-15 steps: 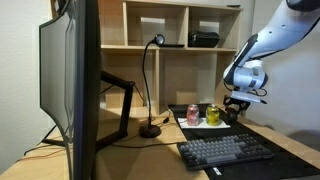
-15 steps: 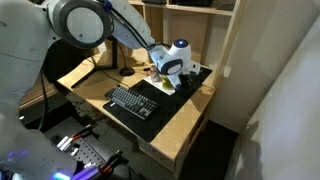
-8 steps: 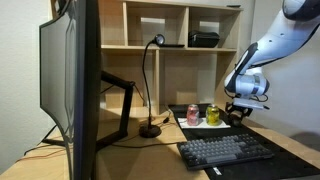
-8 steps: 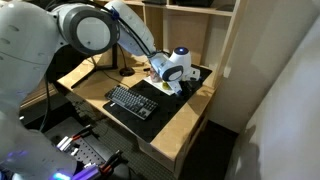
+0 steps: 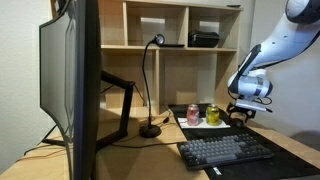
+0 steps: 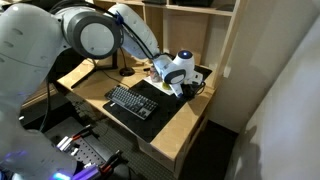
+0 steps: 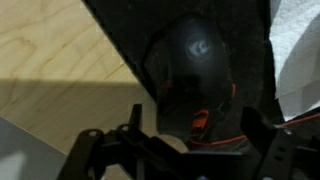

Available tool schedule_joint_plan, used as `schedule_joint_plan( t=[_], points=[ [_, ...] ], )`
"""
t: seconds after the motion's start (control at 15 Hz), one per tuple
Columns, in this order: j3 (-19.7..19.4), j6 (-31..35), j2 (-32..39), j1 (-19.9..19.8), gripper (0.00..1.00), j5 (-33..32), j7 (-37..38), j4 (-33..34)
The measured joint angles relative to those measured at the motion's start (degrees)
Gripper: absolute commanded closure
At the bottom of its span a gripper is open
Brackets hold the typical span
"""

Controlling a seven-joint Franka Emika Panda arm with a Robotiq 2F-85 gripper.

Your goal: Move the mouse to next to the cans

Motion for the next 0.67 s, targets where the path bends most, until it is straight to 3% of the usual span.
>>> schedule_joint_plan(
  t=[0.27, 0.67],
  points=[
    [1.3, -3.2, -0.6, -2.6, 0.00, 2.1, 0.3, 1.6],
    [-2.5, -30.1, -9.5, -5.5, 0.00, 2.6, 3.0, 5.5]
  ],
)
